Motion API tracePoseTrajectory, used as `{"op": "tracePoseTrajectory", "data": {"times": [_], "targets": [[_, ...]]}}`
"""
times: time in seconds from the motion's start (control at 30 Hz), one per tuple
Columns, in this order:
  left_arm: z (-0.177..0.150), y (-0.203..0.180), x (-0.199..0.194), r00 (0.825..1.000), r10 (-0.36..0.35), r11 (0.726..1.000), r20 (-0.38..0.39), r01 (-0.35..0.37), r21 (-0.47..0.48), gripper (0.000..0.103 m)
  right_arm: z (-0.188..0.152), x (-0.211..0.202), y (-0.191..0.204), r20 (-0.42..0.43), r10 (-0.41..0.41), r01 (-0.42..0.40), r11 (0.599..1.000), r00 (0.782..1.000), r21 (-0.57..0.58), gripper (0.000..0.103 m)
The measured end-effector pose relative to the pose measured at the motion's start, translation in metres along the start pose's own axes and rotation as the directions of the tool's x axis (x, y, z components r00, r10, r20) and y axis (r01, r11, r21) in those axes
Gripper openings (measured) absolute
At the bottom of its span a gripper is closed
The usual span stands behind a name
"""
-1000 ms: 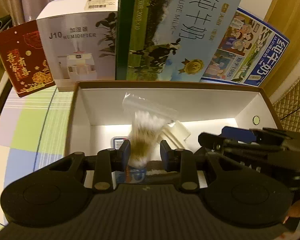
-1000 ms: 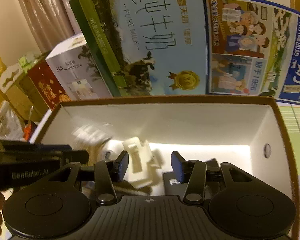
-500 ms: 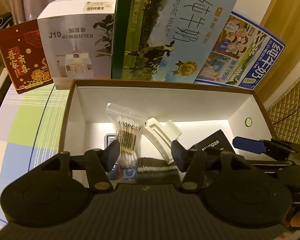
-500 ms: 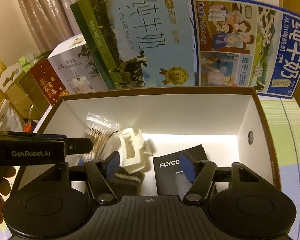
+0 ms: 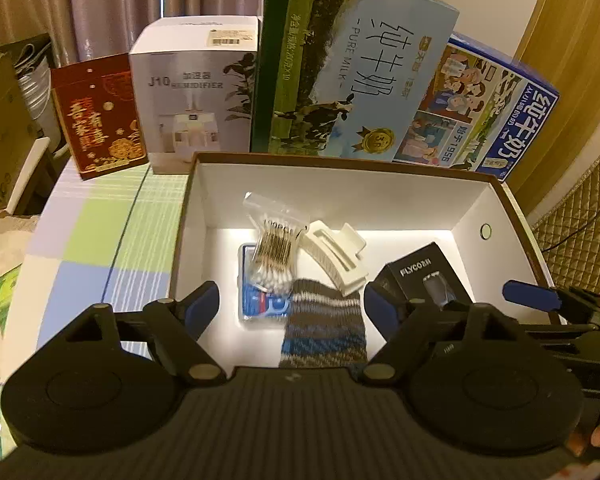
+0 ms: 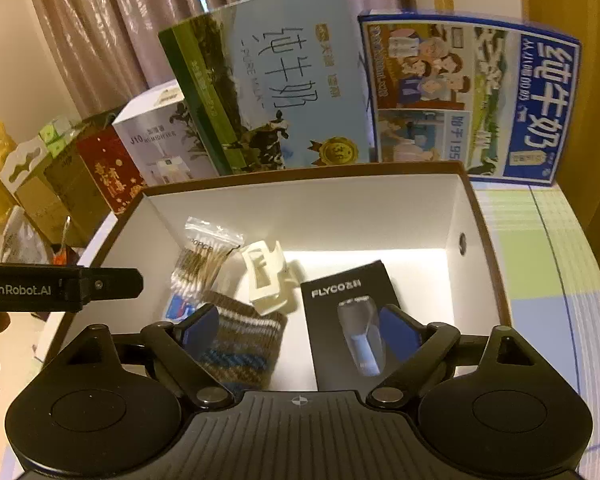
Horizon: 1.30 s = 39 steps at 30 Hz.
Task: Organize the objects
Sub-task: 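Withdraw both tools from the box back over the table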
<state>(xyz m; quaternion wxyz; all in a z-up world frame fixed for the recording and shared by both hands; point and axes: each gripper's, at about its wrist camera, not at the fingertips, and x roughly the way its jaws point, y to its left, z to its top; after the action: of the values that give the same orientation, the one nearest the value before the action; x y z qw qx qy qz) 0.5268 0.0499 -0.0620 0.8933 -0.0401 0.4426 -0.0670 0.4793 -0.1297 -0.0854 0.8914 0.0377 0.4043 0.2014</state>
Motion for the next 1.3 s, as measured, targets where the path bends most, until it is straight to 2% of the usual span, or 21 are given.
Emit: {"op": "tracePoseTrajectory", "data": {"times": [0.43,0.9,1.3], "targets": [[-0.039,-0.004,-0.067,0.999,0.018,0.998,0.038,-0.016,-0.055,0.077,-0.027,-0.064,0.011,0.063,0.017,-0.018,1.0,0.998,0.016,0.098],[-0.093,-0.016,-0.118,0.999,0.018,0.996,0.027,-0.016,-0.087,0.077,-0.065,-0.119,0.017,0.077,0.024,-0.026,0.999,0.997,0.031,0.099],[-0.144,-0.027,-0.134,0.999,0.032,0.994,-0.033,-0.036,-0.104,0.077,-0.112,-0.149,0.016,0.029,0.026,-0.026,1.0,0.999,0.011,0.099]]}}
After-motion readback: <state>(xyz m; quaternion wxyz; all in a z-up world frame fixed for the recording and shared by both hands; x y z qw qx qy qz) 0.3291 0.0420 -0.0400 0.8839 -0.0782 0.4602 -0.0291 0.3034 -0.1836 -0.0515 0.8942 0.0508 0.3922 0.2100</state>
